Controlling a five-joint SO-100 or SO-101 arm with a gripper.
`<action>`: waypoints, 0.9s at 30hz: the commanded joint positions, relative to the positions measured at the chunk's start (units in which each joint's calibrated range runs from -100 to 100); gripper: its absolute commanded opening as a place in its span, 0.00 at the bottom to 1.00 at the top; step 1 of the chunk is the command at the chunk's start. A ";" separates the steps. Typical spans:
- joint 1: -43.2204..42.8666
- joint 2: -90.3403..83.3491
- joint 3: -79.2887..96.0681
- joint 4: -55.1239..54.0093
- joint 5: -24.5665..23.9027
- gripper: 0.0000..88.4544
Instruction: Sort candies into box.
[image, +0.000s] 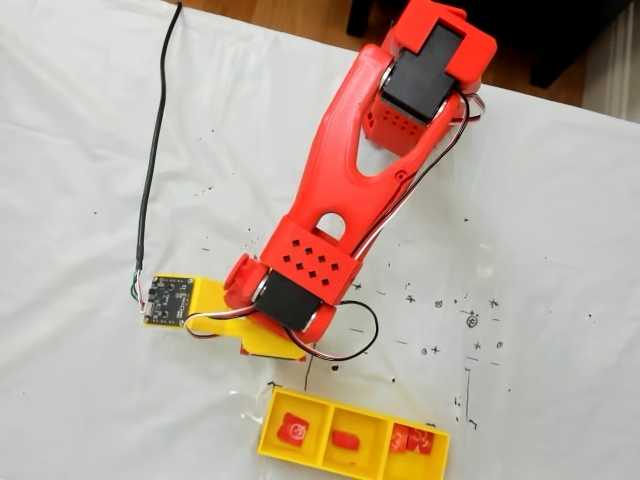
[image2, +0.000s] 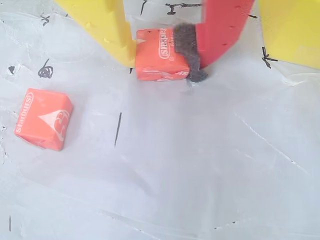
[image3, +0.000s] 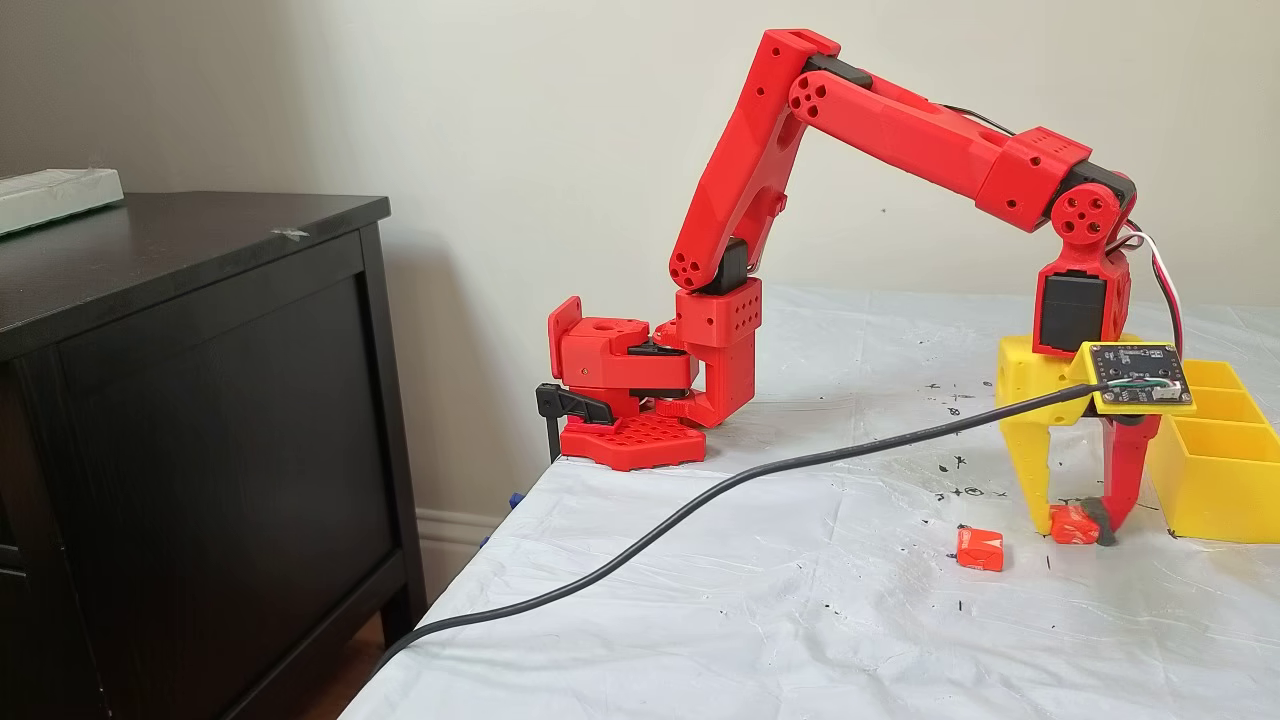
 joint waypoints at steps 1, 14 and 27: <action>-0.83 -1.41 -1.56 0.13 -0.44 0.05; -2.65 -16.33 -3.92 5.21 -3.86 0.00; -13.33 -29.06 -1.19 -8.05 -12.31 0.00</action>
